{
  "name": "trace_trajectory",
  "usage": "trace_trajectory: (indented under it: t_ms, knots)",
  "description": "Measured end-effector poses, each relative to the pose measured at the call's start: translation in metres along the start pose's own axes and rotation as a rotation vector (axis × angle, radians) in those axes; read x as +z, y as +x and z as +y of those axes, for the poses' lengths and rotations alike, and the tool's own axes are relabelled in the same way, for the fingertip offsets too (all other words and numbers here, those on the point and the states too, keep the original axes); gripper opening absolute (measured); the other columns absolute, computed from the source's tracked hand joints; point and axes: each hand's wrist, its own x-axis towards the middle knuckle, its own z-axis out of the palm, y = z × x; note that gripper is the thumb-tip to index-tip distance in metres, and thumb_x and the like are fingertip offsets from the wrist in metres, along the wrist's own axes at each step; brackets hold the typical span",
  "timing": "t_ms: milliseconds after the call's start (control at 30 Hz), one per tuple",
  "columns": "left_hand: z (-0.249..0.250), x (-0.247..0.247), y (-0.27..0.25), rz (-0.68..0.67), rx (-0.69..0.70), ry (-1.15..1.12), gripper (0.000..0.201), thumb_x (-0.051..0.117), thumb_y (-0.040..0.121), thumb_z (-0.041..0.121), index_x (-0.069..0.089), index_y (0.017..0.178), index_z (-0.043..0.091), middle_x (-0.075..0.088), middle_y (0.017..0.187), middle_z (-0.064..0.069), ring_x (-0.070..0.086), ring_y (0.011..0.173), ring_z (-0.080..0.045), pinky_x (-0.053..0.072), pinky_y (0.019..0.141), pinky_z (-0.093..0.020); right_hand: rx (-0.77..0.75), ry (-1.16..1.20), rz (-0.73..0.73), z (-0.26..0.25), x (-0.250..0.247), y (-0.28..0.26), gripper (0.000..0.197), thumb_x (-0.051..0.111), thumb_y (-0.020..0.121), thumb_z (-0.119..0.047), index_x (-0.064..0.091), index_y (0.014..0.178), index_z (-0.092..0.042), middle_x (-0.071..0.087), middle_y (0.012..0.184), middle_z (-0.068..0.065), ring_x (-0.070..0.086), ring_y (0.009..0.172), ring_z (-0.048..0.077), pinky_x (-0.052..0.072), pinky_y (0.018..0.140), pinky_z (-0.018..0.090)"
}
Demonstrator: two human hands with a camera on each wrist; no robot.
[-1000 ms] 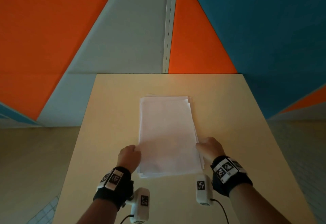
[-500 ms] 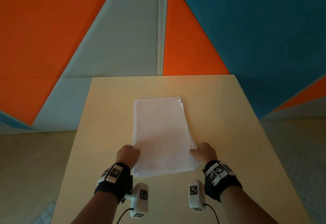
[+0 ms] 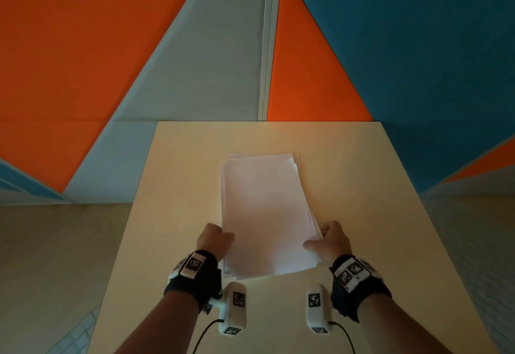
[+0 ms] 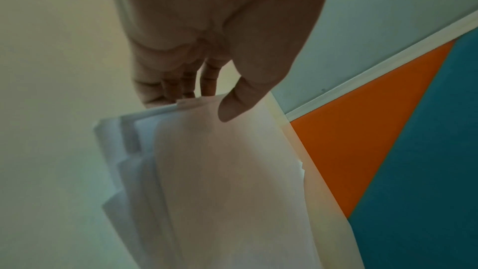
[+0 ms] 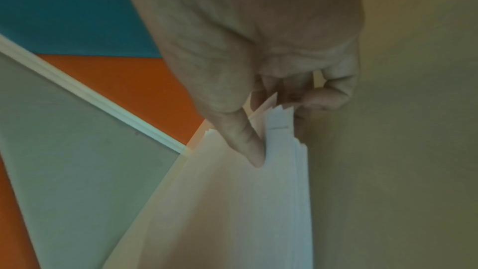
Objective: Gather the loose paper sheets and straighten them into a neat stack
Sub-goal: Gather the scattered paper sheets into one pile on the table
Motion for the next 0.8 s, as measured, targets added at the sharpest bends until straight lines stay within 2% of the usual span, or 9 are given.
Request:
trace_trajectory:
  t_ms: [67, 133, 200, 267, 367, 467, 533, 667, 800]
  knots:
    - [-0.004, 0.002, 0.005, -0.014, -0.024, -0.061, 0.046, 0.064, 0.077, 0.021, 0.052, 0.119, 0.006, 0.063, 0.116, -0.018, 0.063, 0.102, -0.036, 0.052, 0.086, -0.040, 0.001, 0.052, -0.003, 0.001, -0.004, 0.002, 0.065, 0.080, 0.069, -0.009, 0.044, 0.123, -0.012, 0.058, 0.118, 0.011, 0.056, 0.091, 0.026, 0.048, 0.072, 0.030]
    - [-0.013, 0.007, 0.014, -0.043, -0.032, -0.114, 0.051, 0.064, 0.068, 0.024, 0.058, 0.115, 0.005, 0.067, 0.114, -0.019, 0.065, 0.103, -0.038, 0.054, 0.088, -0.045, -0.011, 0.046, -0.004, 0.003, -0.004, 0.003, 0.068, 0.081, 0.068, -0.009, 0.045, 0.126, -0.013, 0.058, 0.120, 0.010, 0.056, 0.092, 0.025, 0.047, 0.070, 0.028]
    - [-0.012, 0.008, 0.013, -0.070, -0.032, -0.160, 0.037, 0.061, 0.060, 0.023, 0.068, 0.092, 0.006, 0.072, 0.103, -0.020, 0.068, 0.095, -0.037, 0.057, 0.086, -0.050, -0.031, 0.025, -0.020, 0.006, -0.004, 0.004, 0.059, 0.081, 0.068, -0.009, 0.053, 0.120, -0.012, 0.063, 0.113, 0.008, 0.059, 0.088, 0.024, 0.046, 0.059, 0.023]
    - [-0.006, 0.007, 0.004, -0.106, -0.048, -0.229, 0.013, 0.060, 0.070, 0.012, 0.065, 0.080, 0.007, 0.071, 0.100, -0.020, 0.068, 0.093, -0.037, 0.059, 0.082, -0.048, -0.049, 0.013, -0.033, 0.007, -0.003, 0.005, 0.046, 0.079, 0.071, -0.009, 0.061, 0.113, -0.011, 0.068, 0.106, 0.008, 0.061, 0.086, 0.025, 0.045, 0.053, 0.021]
    - [-0.001, 0.006, 0.000, -0.090, -0.021, -0.222, 0.012, 0.060, 0.072, 0.005, 0.064, 0.084, 0.007, 0.069, 0.099, -0.018, 0.069, 0.090, -0.035, 0.062, 0.073, -0.044, -0.097, -0.003, -0.037, 0.008, -0.003, 0.009, 0.028, 0.075, 0.075, -0.014, 0.068, 0.102, -0.012, 0.071, 0.099, 0.008, 0.063, 0.084, 0.025, 0.047, 0.065, 0.024]
    - [-0.003, 0.003, 0.001, -0.050, 0.055, -0.114, 0.017, 0.065, 0.070, 0.009, 0.065, 0.088, 0.007, 0.069, 0.097, -0.015, 0.068, 0.089, -0.034, 0.062, 0.072, -0.043, -0.141, 0.015, -0.071, 0.005, -0.009, 0.014, 0.017, 0.078, 0.075, -0.016, 0.064, 0.084, -0.014, 0.068, 0.084, 0.004, 0.061, 0.073, 0.019, 0.046, 0.058, 0.024]
    - [-0.006, 0.002, 0.001, -0.021, 0.112, -0.022, 0.020, 0.068, 0.071, 0.014, 0.065, 0.090, 0.009, 0.068, 0.097, -0.009, 0.067, 0.089, -0.031, 0.060, 0.077, -0.039, -0.167, 0.046, -0.149, 0.001, -0.014, 0.020, 0.023, 0.079, 0.071, -0.008, 0.061, 0.084, -0.013, 0.068, 0.087, 0.006, 0.064, 0.077, 0.021, 0.053, 0.067, 0.031]
    - [-0.011, 0.002, 0.003, 0.059, 0.222, 0.134, 0.015, 0.065, 0.078, 0.015, 0.065, 0.093, 0.012, 0.066, 0.097, -0.006, 0.060, 0.089, -0.026, 0.041, 0.073, -0.025, -0.182, 0.046, -0.461, -0.013, -0.024, 0.025, 0.062, 0.078, 0.068, 0.008, 0.055, 0.120, -0.016, 0.067, 0.115, 0.006, 0.064, 0.108, 0.028, 0.055, 0.090, 0.043]
    - [-0.013, 0.001, -0.003, 0.054, 0.259, 0.143, 0.009, 0.065, 0.081, 0.013, 0.060, 0.088, 0.014, 0.062, 0.092, -0.001, 0.055, 0.085, -0.018, 0.037, 0.072, -0.022, -0.182, 0.059, -0.425, -0.024, -0.025, 0.037, 0.030, 0.077, 0.077, -0.007, 0.070, 0.106, -0.012, 0.073, 0.109, 0.010, 0.069, 0.102, 0.027, 0.053, 0.096, 0.048]
